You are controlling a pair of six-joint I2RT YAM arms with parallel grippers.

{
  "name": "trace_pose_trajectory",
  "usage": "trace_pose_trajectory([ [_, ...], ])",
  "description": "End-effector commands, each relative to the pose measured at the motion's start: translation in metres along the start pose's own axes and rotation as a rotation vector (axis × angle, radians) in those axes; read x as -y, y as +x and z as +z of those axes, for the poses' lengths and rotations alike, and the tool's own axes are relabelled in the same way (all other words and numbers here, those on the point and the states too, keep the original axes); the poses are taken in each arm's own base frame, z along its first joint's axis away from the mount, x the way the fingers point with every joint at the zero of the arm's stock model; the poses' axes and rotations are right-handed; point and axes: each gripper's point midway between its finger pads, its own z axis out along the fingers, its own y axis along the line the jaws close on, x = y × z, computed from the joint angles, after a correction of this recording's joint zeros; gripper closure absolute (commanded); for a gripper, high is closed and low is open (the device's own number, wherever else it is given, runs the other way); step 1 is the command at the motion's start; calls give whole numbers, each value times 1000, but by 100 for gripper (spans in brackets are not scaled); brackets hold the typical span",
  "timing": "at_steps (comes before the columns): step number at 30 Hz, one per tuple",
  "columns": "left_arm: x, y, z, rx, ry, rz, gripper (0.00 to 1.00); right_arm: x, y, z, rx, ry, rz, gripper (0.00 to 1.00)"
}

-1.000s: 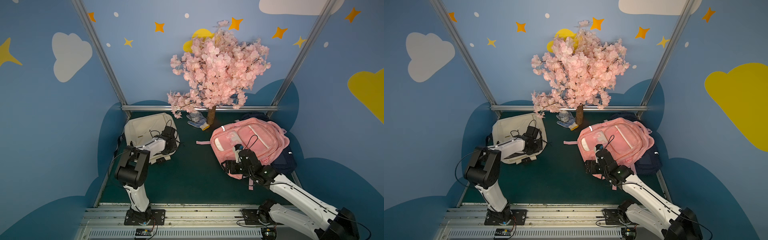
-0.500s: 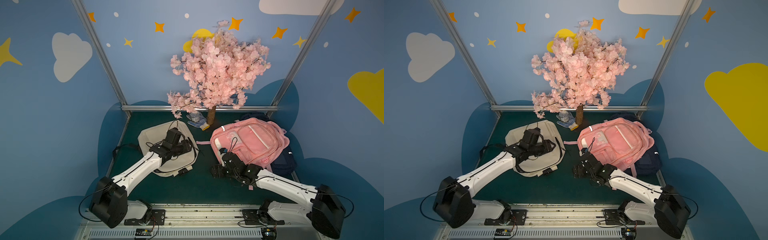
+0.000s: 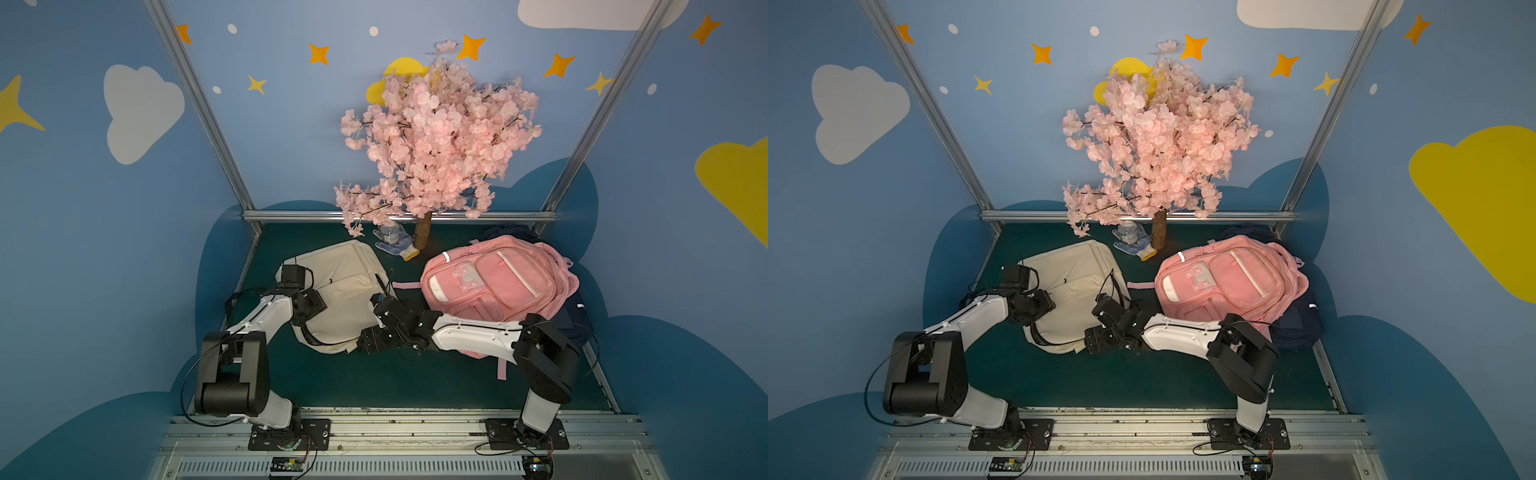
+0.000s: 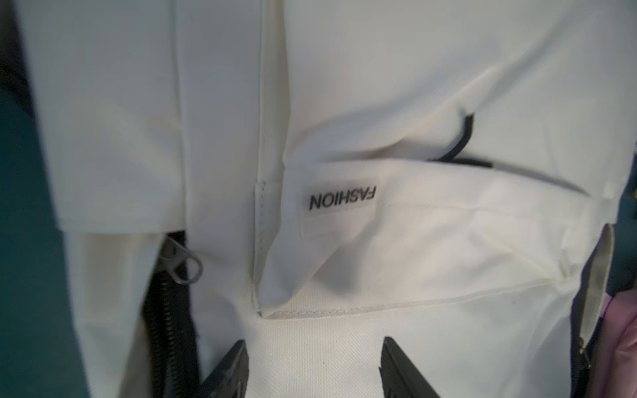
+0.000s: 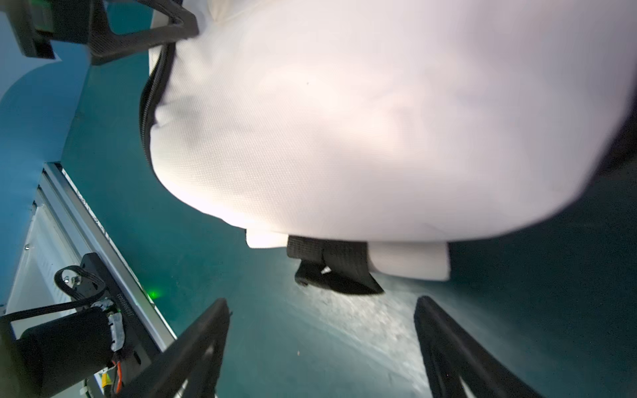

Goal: Zip up the backpack
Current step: Move the backpack to the center of the board, then pick up the backpack from the center of the board.

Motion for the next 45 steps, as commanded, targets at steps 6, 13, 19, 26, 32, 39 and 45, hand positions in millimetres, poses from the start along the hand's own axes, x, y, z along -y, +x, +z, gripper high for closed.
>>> trace_pose_trajectory([
  [6,13,71,10,-123,114,33,43,57,10,20,-115,91,123,19],
  [13,31,158,2,-130,201,51,45,144,-26,-2,-65,196,237,21],
  [19,69,184,-29,-137,264,176,44,163,-58,-41,23,240,242,21],
  [26,44,82,-88,193,147,184,34,103,-36,-64,47,184,157,20],
  [32,-4,42,-63,202,28,50,32,65,14,-47,-8,140,195,20],
  [39,-19,62,-27,86,33,12,32,57,39,-17,-62,86,265,19],
  [45,-16,97,-16,-18,110,-10,34,57,41,7,-93,59,299,24],
])
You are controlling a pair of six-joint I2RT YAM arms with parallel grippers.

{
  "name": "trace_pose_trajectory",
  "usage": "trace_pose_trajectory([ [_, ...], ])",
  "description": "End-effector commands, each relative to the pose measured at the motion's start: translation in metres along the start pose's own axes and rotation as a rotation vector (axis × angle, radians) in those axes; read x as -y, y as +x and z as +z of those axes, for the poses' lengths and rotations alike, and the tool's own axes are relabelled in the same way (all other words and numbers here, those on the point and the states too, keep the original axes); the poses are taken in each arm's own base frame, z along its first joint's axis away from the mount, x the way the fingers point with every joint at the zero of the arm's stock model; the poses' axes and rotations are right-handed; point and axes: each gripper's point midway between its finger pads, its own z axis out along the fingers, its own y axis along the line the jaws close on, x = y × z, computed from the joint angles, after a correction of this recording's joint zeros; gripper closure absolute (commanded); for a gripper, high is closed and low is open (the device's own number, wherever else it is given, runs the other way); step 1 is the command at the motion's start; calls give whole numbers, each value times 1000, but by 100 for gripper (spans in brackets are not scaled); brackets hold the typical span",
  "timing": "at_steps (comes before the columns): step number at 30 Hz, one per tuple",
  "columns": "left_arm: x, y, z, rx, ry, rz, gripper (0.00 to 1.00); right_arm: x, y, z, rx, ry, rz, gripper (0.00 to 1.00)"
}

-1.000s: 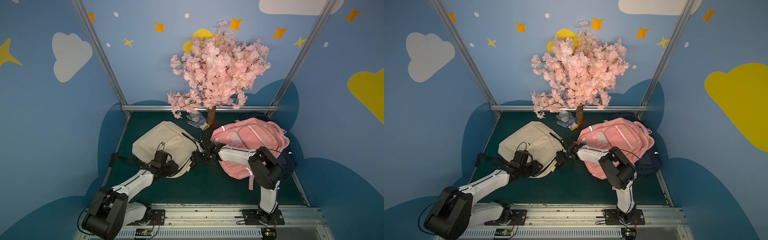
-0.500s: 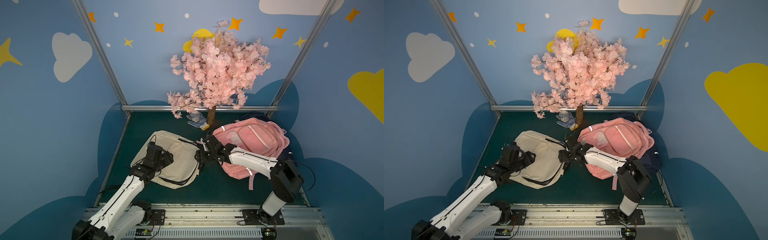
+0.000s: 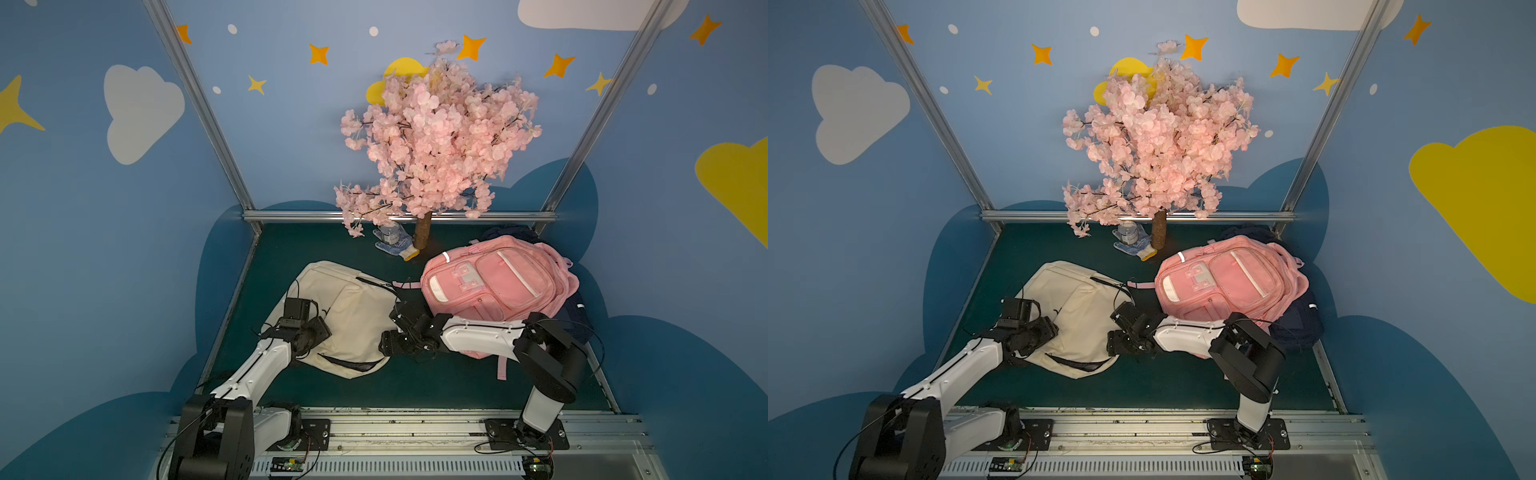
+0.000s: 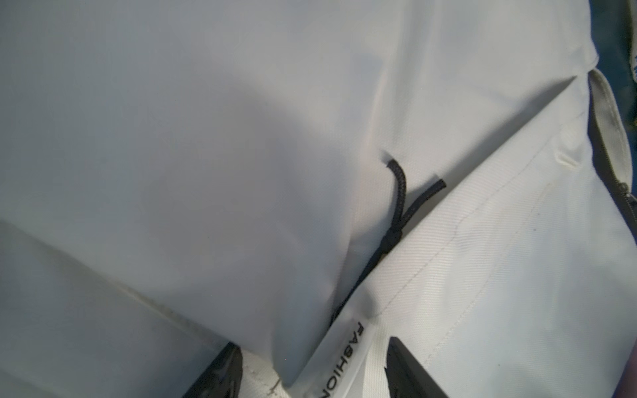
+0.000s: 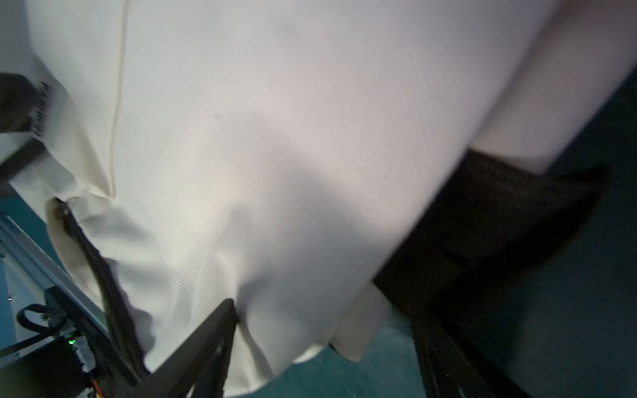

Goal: Zip up the backpack
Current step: Pick up the backpack from the center of the board.

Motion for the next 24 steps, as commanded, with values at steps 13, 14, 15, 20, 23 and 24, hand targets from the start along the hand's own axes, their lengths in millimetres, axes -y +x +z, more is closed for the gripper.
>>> trace_pose_trajectory([
  [13,43,45,-44,-29,228,67,32,4,-54,-74,120,189,-310,100],
  [14,52,38,-56,-1,256,87,32,2,-57,-85,126,198,-363,100],
  [15,64,28,-69,32,289,112,31,0,-57,-98,129,201,-430,100],
  [20,111,-7,-131,185,434,241,28,6,-67,-164,153,342,-701,100],
  [23,139,-24,-162,293,523,328,27,11,-75,-206,189,447,-846,100],
  [24,148,-28,-173,335,559,354,27,12,-79,-220,218,486,-897,100],
])
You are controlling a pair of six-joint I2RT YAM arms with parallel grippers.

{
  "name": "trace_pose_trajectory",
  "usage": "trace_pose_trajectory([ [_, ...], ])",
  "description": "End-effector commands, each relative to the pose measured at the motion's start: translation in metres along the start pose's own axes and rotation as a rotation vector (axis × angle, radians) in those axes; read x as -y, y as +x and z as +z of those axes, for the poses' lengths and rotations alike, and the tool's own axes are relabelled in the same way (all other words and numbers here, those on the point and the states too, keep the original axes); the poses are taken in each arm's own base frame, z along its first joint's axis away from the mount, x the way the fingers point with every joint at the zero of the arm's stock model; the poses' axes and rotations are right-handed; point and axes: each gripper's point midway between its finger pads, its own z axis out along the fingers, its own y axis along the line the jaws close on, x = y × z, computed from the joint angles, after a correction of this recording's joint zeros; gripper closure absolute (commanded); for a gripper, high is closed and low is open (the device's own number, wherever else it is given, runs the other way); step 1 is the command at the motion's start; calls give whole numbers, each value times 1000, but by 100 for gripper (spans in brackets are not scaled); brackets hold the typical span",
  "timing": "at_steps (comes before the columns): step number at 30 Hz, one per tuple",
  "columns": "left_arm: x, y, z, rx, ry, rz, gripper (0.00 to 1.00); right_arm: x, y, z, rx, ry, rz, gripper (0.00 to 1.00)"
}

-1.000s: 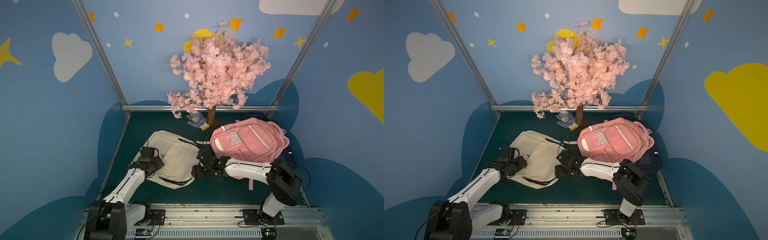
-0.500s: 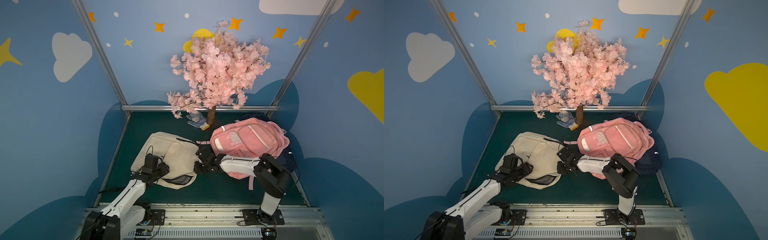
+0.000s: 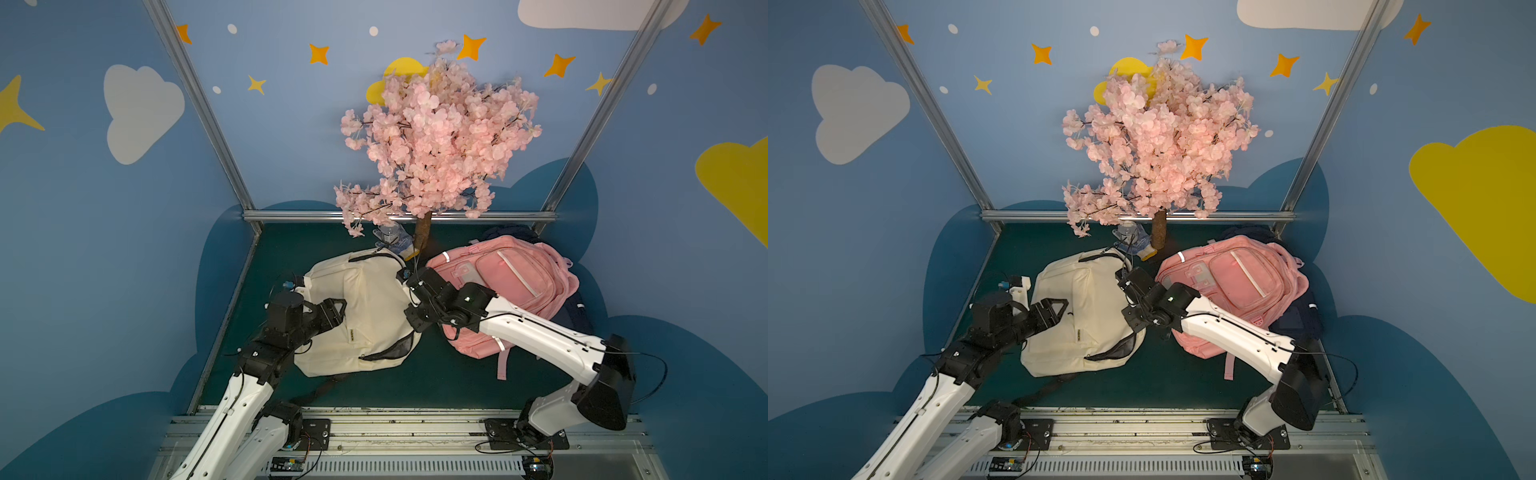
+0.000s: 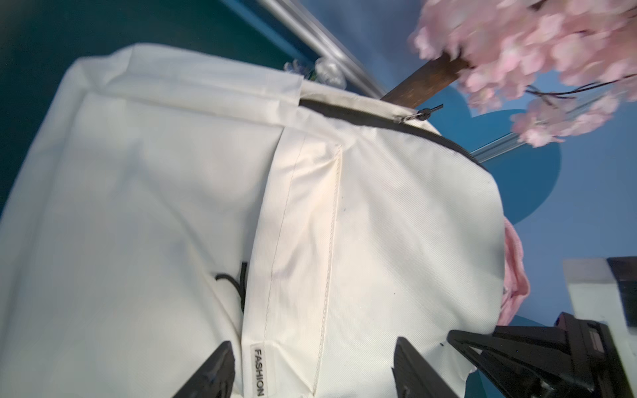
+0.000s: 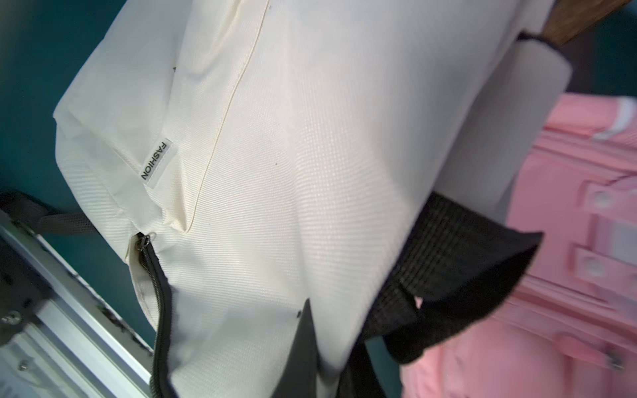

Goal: Zip up the backpack
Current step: Pick up the backpack from the center of the board, then place the backpack at the center of the board.

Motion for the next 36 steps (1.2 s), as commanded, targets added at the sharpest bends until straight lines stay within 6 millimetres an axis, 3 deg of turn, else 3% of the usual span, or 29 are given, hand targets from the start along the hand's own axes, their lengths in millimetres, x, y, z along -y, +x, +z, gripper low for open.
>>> trace_pose_trajectory([
  [1,33,-20,-9,79,104,143,27,43,-2,-46,18,219,-256,100],
  [6,82,-45,-26,253,278,342,24,63,-33,-108,250,317,-333,100],
  [10,98,-46,-21,284,324,476,23,64,-50,-161,407,287,-319,100],
  [13,106,-44,-17,298,347,544,23,62,-52,-183,466,257,-335,100],
  [19,114,-52,-37,387,358,630,21,71,-47,-201,475,300,-363,100],
  [23,130,-35,-45,388,515,660,20,68,-47,-215,524,268,-360,100],
  [28,134,-23,-39,365,566,687,20,60,-47,-232,583,205,-362,100],
  [29,134,-24,-42,380,568,693,1,61,-46,-236,587,208,-362,100],
  [33,137,-25,-57,426,580,710,0,66,-42,-247,605,223,-355,100],
  [36,141,-20,-55,402,605,722,1,63,-42,-254,629,199,-349,100],
])
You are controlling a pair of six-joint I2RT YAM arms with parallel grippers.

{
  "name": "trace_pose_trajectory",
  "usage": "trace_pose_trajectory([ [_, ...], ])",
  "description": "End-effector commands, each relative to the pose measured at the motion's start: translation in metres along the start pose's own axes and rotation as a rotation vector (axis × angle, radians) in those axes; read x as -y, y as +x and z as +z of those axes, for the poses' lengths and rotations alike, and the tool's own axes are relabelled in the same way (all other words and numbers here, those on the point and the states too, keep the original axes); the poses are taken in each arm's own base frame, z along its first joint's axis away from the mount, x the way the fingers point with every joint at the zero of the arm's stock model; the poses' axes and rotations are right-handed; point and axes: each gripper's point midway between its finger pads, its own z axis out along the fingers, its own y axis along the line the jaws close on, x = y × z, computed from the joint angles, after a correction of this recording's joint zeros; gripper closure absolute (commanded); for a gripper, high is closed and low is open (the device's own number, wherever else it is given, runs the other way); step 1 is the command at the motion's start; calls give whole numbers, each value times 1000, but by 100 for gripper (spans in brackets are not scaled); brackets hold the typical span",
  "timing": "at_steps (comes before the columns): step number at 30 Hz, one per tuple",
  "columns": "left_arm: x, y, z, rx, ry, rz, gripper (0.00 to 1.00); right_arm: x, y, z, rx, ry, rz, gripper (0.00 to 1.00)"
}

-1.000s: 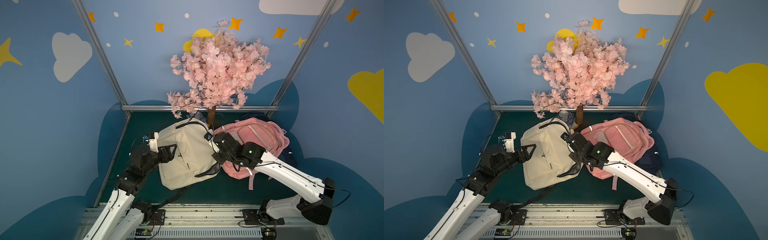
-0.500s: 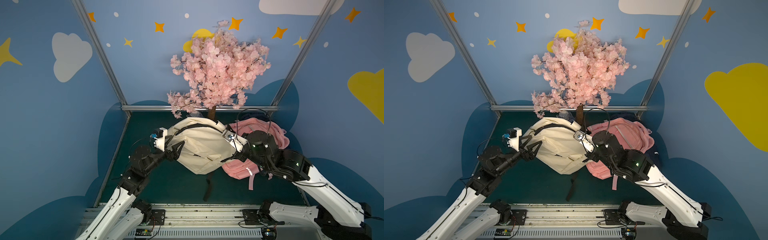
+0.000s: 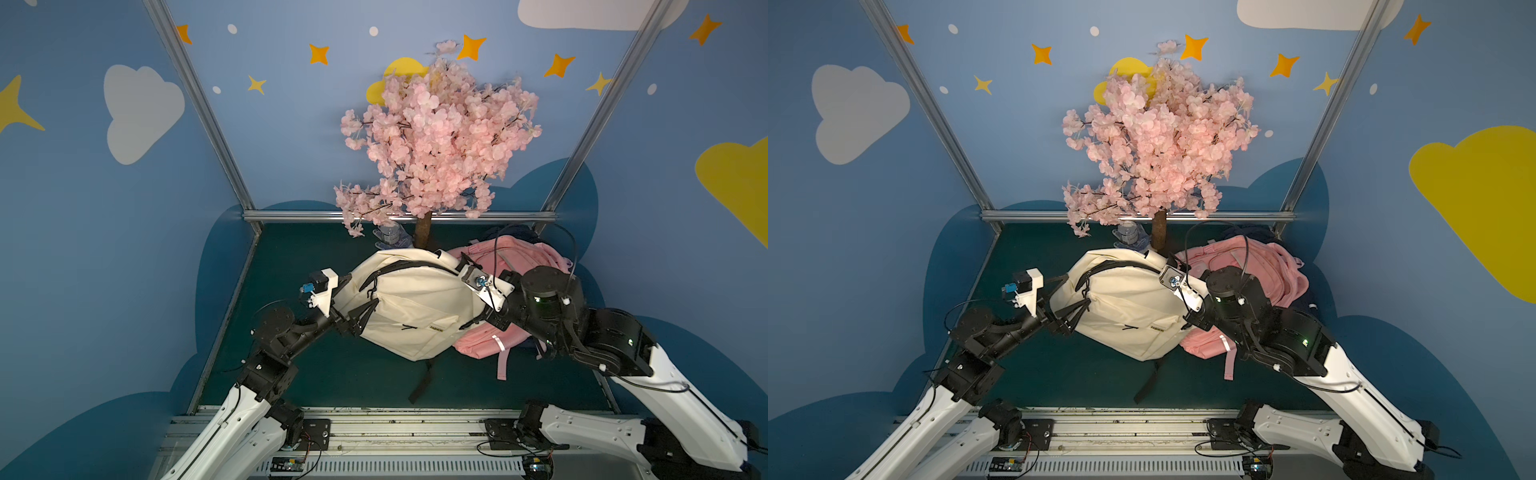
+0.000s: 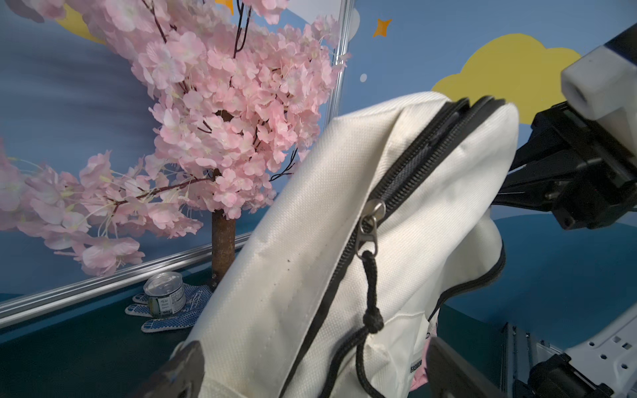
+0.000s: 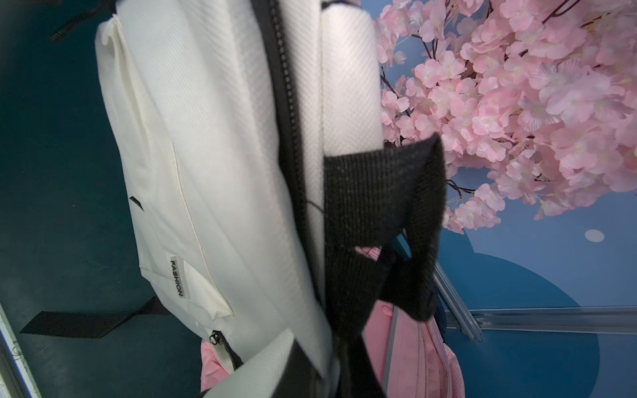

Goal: Zip up the backpack
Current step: Place the backpack at the center of the board.

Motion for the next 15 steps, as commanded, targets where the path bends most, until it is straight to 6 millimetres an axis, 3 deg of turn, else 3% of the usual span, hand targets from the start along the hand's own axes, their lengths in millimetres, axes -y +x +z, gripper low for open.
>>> trace_pose_trajectory([
  [1,11,-8,2,26,52,40,2,22,-40,-33,194,31,91,100],
  [15,9,-25,-12,83,-6,84,0,26,-32,-49,182,29,69,100],
])
